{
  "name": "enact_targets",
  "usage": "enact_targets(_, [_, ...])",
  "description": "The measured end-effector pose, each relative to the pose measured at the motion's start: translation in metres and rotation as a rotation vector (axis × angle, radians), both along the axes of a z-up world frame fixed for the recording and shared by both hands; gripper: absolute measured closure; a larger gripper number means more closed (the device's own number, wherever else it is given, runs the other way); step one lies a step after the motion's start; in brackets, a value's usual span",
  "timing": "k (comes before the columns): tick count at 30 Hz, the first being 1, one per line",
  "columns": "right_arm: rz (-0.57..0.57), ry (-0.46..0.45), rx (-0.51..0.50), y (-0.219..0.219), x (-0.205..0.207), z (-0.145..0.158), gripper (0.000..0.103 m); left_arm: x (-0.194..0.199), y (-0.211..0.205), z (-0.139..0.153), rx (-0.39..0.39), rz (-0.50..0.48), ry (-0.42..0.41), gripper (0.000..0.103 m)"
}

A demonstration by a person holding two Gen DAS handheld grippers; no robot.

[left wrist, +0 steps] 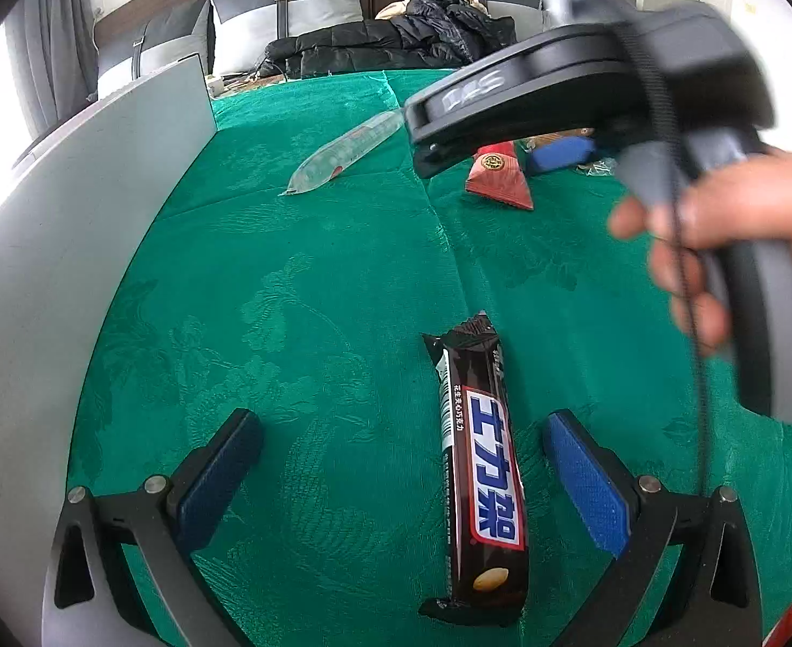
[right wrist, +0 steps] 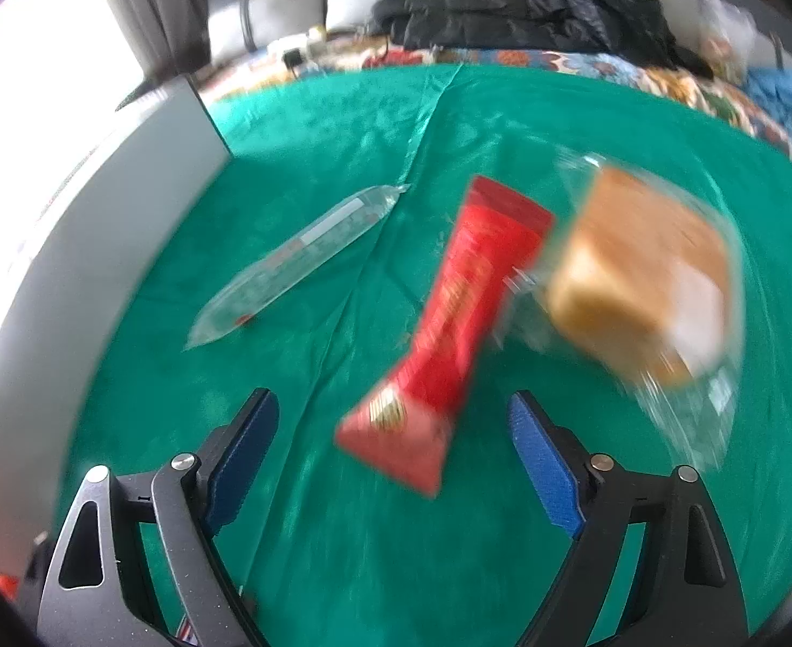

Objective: Organize snacks
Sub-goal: 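Grasp the red stick pack with the right tool, then lift the red stick pack, then lower it back onto the table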

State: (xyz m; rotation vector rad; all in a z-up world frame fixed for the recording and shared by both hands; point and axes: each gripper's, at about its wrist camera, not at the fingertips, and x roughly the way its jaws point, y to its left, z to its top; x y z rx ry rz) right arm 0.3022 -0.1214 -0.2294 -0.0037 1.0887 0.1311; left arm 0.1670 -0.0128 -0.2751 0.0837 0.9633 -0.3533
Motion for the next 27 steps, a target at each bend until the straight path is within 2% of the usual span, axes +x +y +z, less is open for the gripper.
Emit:
enact_targets(1, [0.003,-0.001,-0.022,0.002,0.003,-0.002,0.046,0.000,0.000,0.000,-0.001,0.000,0.000,0.000])
enact_targets(3, [0.003,-0.020,-0.117,0.007,0.001,-0.003,0.076,0.000,0.000,0.000,0.000,0.000,0.000,0.000])
enact_targets(7, [0.037,-0.031,-0.095,-0.003,-0.024,0.002,0.077,0.000,0.000,0.000,0.001,0.001,0.000,0.000])
enact_targets(12, [0.107,-0.040,-0.027,-0.030,-0.100,0.024,0.077,0.000,0.000,0.000,0.000,0.001,0.000,0.000])
enact_targets(17, [0.050,-0.013,0.063,-0.083,-0.178,0.036,0.077,0.000,0.000,0.000,0.000,0.001,0.000,0.000])
enact_targets(20, [0.001,-0.037,0.017,-0.110,-0.213,0.036,0.077,0.000,0.000,0.000,0.000,0.001,0.000,0.000])
enact_targets(21, [-0.013,-0.074,0.029,-0.120,-0.225,0.038,0.076,0.000,0.000,0.000,0.000,0.001,0.000,0.000])
enact_targets(23, [-0.034,-0.127,0.047,-0.132,-0.234,0.041,0.070,-0.001,0.000,0.000,0.000,0.001,0.000,0.000])
enact_targets(25, [-0.047,-0.159,0.036,-0.139,-0.236,0.040,0.050,-0.001,0.000,0.000,0.000,0.001,0.000,0.000])
enact_targets(27, [-0.056,-0.152,0.018,-0.142,-0.229,0.035,0.048,-0.001,0.000,0.000,-0.001,0.001,0.000,0.000])
